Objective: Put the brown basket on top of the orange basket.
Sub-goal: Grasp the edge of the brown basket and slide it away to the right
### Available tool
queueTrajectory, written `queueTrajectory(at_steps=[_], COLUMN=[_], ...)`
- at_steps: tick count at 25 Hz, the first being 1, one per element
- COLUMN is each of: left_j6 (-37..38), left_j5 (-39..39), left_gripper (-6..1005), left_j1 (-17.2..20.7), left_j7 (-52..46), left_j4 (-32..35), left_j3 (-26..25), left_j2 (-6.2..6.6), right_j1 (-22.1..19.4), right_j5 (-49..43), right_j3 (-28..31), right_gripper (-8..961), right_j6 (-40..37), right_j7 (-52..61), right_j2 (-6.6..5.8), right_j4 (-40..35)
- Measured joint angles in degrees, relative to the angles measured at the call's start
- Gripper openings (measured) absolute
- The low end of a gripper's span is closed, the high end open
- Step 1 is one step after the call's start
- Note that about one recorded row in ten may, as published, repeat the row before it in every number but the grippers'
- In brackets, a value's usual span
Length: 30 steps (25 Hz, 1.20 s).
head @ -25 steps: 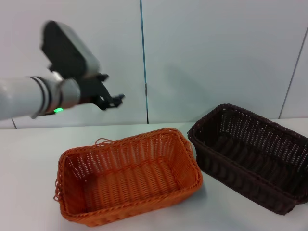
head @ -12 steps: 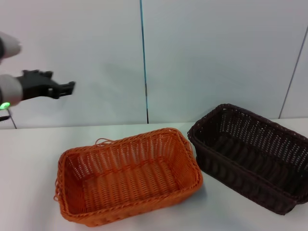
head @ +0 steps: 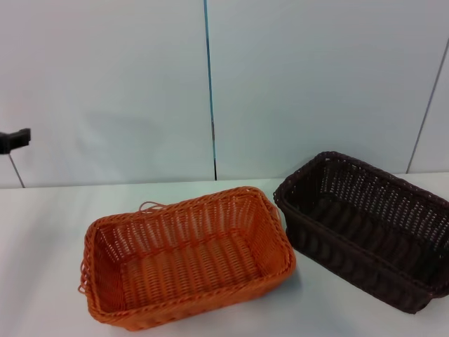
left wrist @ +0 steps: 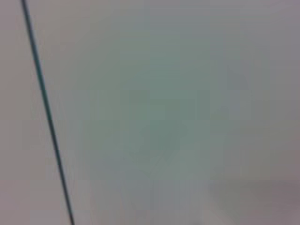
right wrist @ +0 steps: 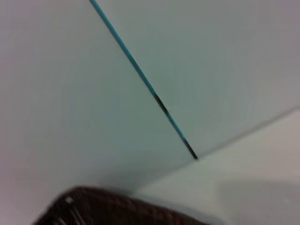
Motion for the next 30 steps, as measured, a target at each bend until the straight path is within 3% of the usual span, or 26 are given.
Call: queueTrajectory(at_steps=[6,16,22,30], left_j6=[-0.5,-1.0,-1.0,-1.2], left_j5=[0.0,0.1,0.1,0.1], left_gripper=[722,722,722,722], left_j1=[1.0,2.0,2.2,1.8], left_j7=[2.4,4.3,5.3,6.7], left_j4=[-0.1,-0.2,-0.1,-0.1], left_j3=[-0.1,0.0,0.3,0.5], left_j2=[-0.21,-0.23,-0.18,-0.13], right_j1=[0.9,6.2,12.3,17.3], right_j5=[-15.3,-22.8,-37.3,-45.2], right_j3=[-6.7,-8.1,-8.2,-9.4], right_gripper=[787,787,787,787], right_j6=[0.3,-1.1,-10.5,-16.0], right_j7=[15.3,25.9,35.8,41.1], right_j2=[-0.03,-0.33,-0.86,-0.81], right_j4=[8.9,8.4,9.5,9.2])
